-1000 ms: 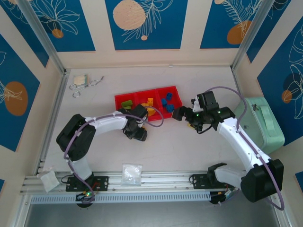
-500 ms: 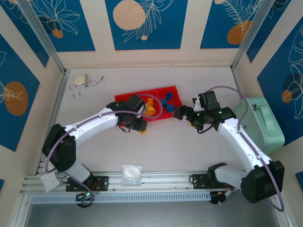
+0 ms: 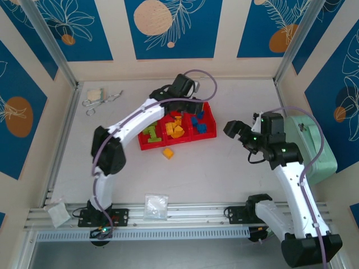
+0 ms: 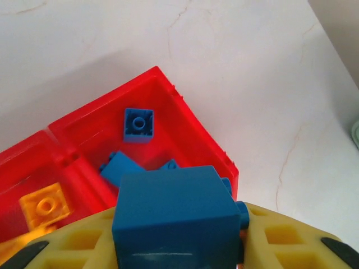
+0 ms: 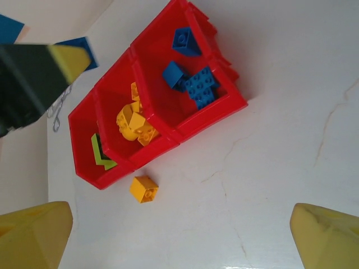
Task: Sort the legos into containers by color
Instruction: Place the lego in the container.
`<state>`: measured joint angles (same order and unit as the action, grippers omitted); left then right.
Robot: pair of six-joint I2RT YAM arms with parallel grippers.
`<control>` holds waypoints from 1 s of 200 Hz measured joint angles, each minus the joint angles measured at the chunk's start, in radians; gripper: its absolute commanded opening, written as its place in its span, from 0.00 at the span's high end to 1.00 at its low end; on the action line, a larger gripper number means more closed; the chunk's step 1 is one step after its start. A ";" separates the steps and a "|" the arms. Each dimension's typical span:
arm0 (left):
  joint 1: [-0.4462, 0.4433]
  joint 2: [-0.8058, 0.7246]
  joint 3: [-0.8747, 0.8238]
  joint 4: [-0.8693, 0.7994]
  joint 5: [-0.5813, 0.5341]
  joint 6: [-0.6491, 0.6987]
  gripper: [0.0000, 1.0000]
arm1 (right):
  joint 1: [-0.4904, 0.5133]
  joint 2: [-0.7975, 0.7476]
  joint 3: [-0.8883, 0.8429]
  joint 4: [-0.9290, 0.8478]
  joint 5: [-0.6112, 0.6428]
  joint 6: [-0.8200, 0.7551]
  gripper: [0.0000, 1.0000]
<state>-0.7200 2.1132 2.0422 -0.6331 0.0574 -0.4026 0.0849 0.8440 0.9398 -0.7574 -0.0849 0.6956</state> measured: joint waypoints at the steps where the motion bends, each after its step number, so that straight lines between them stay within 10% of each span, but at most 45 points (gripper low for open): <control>1: 0.000 0.005 0.005 -0.001 0.000 0.000 0.85 | -0.002 -0.001 0.000 -0.001 0.000 0.000 0.00; 129: 0.000 0.211 0.181 -0.062 0.026 0.018 0.32 | -0.148 -0.047 -0.048 -0.077 -0.119 -0.071 0.00; 200: 0.000 -0.144 -0.172 -0.042 -0.020 0.051 0.02 | -0.149 -0.045 -0.069 -0.068 -0.166 -0.070 0.00</control>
<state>-0.7200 1.9694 1.8706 -0.6754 0.0376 -0.3511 -0.0639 0.7990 0.8703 -0.8253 -0.2512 0.6254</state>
